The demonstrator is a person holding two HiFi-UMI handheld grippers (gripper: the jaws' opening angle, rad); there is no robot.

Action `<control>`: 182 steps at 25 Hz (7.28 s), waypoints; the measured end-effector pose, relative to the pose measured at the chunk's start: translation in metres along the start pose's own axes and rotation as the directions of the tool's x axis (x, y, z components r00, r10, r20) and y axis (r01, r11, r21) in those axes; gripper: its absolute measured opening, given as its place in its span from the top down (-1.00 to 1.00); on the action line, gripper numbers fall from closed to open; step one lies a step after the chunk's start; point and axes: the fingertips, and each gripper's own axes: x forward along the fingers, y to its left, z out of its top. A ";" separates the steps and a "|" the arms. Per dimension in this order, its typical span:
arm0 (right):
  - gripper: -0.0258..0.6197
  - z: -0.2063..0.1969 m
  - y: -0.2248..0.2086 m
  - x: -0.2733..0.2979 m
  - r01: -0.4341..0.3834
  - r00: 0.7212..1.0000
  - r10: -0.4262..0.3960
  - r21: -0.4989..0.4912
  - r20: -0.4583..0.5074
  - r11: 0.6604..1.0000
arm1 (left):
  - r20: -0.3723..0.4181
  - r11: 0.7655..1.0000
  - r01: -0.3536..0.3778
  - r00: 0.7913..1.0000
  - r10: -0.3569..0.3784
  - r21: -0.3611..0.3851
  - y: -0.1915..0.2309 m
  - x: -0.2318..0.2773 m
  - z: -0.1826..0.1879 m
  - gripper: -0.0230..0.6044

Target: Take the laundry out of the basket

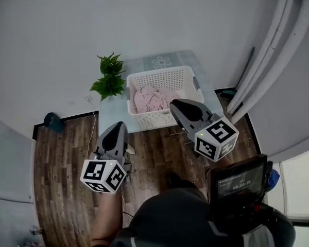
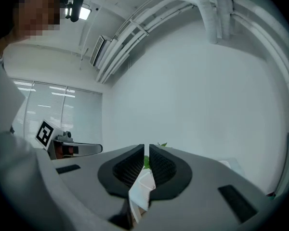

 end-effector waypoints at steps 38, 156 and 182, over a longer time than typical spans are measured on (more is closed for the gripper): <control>-0.58 -0.229 -0.132 0.201 -0.422 0.635 0.300 0.005 -0.712 0.907 | -0.152 0.981 -0.192 0.970 0.188 -0.010 0.175 0.157 -0.041 0.86; 0.09 0.001 0.397 0.139 -0.871 0.480 0.877 0.105 -0.024 0.480 | 0.143 0.595 -0.803 0.585 0.799 -0.039 0.143 -0.401 0.024 0.90; 0.09 -0.028 0.386 0.149 -0.821 0.563 0.821 0.049 -0.091 0.568 | 0.120 0.557 -0.826 0.546 0.829 -0.088 0.162 -0.371 0.014 0.90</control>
